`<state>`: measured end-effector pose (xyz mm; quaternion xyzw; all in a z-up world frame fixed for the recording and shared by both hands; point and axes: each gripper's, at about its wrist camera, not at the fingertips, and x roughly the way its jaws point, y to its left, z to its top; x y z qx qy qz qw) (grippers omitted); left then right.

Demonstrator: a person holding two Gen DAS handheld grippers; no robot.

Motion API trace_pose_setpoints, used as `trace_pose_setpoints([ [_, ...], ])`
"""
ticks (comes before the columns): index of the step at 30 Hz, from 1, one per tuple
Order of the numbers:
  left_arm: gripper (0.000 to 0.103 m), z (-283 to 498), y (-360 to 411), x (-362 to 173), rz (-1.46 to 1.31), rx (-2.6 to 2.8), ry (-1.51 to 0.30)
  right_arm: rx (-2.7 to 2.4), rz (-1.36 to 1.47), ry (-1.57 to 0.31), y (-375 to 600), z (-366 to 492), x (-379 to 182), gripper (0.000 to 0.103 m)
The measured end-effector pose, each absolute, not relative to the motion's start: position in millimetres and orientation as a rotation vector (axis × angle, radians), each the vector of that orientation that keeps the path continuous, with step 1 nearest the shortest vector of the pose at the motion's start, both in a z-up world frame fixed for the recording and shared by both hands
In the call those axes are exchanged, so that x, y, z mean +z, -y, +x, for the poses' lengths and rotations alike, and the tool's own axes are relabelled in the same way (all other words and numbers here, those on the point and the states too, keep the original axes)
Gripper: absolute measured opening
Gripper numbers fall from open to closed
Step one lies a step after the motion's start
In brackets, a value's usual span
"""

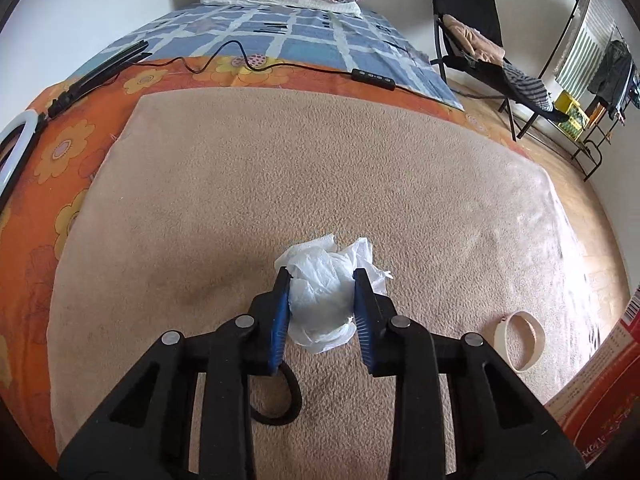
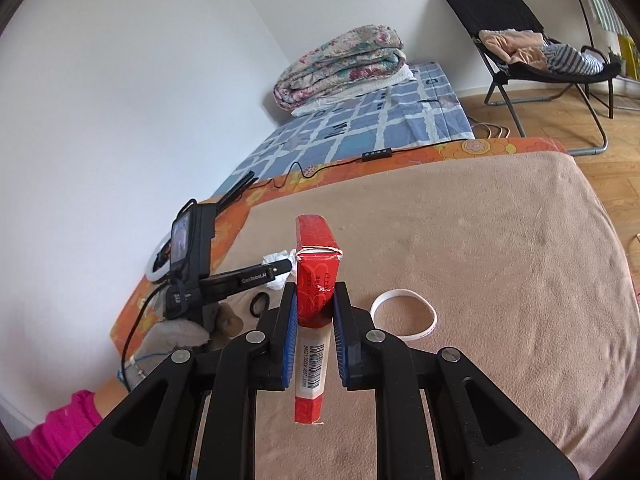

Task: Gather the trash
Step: 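Carry the tissue and tube to the wastebasket and open both tools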

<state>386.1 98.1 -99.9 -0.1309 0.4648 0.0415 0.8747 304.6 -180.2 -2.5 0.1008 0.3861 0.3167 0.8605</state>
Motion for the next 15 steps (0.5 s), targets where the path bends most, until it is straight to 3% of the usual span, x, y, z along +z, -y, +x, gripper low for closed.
trace_pose_setpoints([
  [15, 0.029, 245.4, -68.9, -14.2, -0.163, -0.041, -0.884, 0.701, -0.064, -0.747, 155.7, 197.5, 24.4, 0.015],
])
